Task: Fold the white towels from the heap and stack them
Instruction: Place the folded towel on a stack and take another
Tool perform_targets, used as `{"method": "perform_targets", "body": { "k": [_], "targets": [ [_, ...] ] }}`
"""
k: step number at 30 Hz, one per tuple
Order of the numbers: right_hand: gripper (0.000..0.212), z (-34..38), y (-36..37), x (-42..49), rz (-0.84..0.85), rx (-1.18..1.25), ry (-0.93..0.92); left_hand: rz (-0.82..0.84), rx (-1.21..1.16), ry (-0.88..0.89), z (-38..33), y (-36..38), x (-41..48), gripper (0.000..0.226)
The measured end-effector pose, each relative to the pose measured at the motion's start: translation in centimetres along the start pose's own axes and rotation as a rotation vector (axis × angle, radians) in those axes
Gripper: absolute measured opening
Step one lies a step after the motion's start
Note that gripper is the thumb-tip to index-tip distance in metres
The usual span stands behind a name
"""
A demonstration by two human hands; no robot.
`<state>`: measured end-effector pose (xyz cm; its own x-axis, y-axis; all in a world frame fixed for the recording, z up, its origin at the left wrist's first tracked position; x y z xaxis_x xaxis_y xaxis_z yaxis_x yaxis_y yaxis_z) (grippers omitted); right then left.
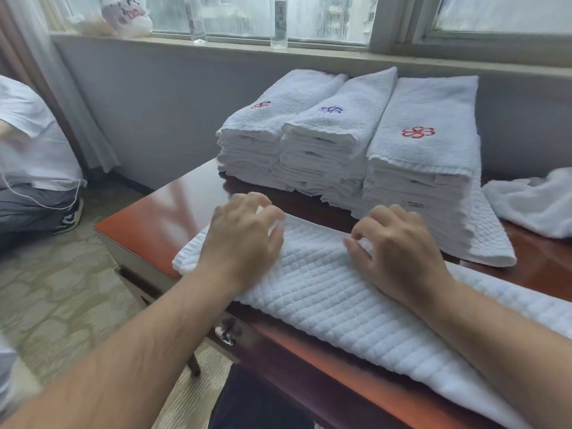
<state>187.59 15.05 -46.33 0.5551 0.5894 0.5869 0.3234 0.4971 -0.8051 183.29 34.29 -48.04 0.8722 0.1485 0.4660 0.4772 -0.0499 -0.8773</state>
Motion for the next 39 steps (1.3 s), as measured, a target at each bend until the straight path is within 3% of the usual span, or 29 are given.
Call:
{"method": "perform_targets", "body": {
  "k": [4,6,8,14,18,27,34,39],
  "targets": [
    [0.078,-0.6,4.0,-3.2,0.478,0.130,0.186,0.458,0.006,-0.022,0.6,5.9,-1.3,0.070],
    [0.095,-1.2,5.6,-5.1,0.703,0.189,0.205,0.531,0.021,-0.026,1.0,7.0,-1.4,0.084],
    [0.096,-1.6,5.7,-5.8,0.764,0.200,0.198,0.554,0.024,-0.019,1.0,7.3,-1.1,0.090],
    [0.085,-2.3,4.5,-7.1,0.738,0.132,0.247,0.502,0.078,0.024,-1.7,6.5,-0.9,0.063],
    [0.068,-4.9,0.3,-8.3,0.570,0.054,0.407,0.462,-0.040,0.188,-8.3,5.7,-1.6,0.055],
    [0.080,-16.8,-10.8,-23.1,0.542,-0.127,0.974,0.552,-0.256,0.508,-25.7,6.6,-2.5,0.058],
    [0.080,-20.8,-13.6,-28.6,0.489,-0.086,1.083,0.545,-0.193,0.590,-32.0,7.9,-2.8,0.059],
    [0.083,-24.0,-15.8,-31.1,0.455,-0.184,1.192,0.526,-0.263,0.712,-36.6,7.4,-3.6,0.056]
  ]
}}
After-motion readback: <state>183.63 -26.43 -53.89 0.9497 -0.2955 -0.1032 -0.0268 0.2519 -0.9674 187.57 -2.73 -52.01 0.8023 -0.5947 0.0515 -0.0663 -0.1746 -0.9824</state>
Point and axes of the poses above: each hand's wrist, its own x-axis towards the middle knuckle, its own y-axis out of the palm, z = x × y, the point moved 10 cm from there along x, towards the middle knuckle, and after that the axes turned 6 degrees about x, right-handed, at the moved point
